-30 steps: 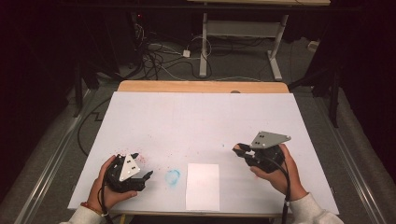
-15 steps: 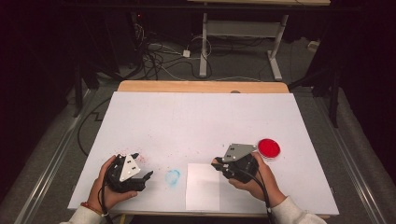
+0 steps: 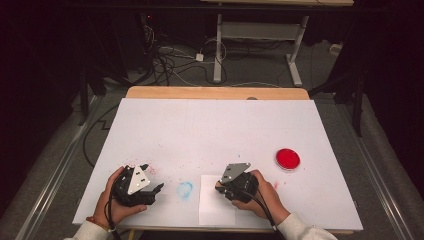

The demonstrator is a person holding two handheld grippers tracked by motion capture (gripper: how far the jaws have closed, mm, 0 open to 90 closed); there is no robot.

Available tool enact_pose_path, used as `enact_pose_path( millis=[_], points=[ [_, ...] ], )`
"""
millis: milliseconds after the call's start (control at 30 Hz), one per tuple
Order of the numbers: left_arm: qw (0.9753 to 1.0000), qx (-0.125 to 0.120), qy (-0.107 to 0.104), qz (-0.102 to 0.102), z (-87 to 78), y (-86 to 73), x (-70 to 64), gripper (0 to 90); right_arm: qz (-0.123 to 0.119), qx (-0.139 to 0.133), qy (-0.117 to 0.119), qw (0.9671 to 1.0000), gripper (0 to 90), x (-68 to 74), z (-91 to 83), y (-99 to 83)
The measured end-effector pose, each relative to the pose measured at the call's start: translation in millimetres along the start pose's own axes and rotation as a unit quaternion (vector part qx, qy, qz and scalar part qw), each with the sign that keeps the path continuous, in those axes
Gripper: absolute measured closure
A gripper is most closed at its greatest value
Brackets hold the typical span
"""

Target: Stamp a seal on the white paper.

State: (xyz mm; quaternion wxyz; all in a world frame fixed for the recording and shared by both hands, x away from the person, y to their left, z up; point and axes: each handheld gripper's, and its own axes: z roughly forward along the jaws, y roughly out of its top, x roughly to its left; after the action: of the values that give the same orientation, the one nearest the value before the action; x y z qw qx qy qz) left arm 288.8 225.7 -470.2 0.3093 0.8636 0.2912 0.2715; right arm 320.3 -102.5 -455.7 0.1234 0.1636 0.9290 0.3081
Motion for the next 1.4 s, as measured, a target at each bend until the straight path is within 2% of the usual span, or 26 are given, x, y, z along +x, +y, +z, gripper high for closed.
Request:
enact_pose_path(
  millis=[100, 233, 400, 833, 1400],
  points=[
    [1.0000, 0.000, -0.001, 0.000, -0.1, -0.1, 0.0, 21.6, -0.008, 0.022, 0.001, 0.9997, 76.6, 1.8, 10.1, -2.8],
    [1.0000, 0.000, -0.001, 0.000, 0.0, 0.0, -0.1, 21.5, 0.006, 0.013, 0.015, 0.9998, 76.7, -2.5, 10.7, -6.0],
    [1.0000, 0.000, -0.002, 0.000, -0.4, 0.1, -0.1, 21.5, 0.002, 0.010, 0.015, 0.9998, 76.6, -2.8, 11.2, -7.8],
    [1.0000, 0.001, -0.002, -0.001, -0.4, -0.1, -0.3, 21.5, 0.012, 0.001, 0.024, 0.9996, 76.6, -5.1, 12.4, -10.4],
    [1.0000, 0.003, -0.004, 0.001, 0.2, -0.2, -0.9, 21.5, 0.009, 0.003, 0.025, 0.9996, 76.5, -5.8, 12.2, -11.0]
  ],
)
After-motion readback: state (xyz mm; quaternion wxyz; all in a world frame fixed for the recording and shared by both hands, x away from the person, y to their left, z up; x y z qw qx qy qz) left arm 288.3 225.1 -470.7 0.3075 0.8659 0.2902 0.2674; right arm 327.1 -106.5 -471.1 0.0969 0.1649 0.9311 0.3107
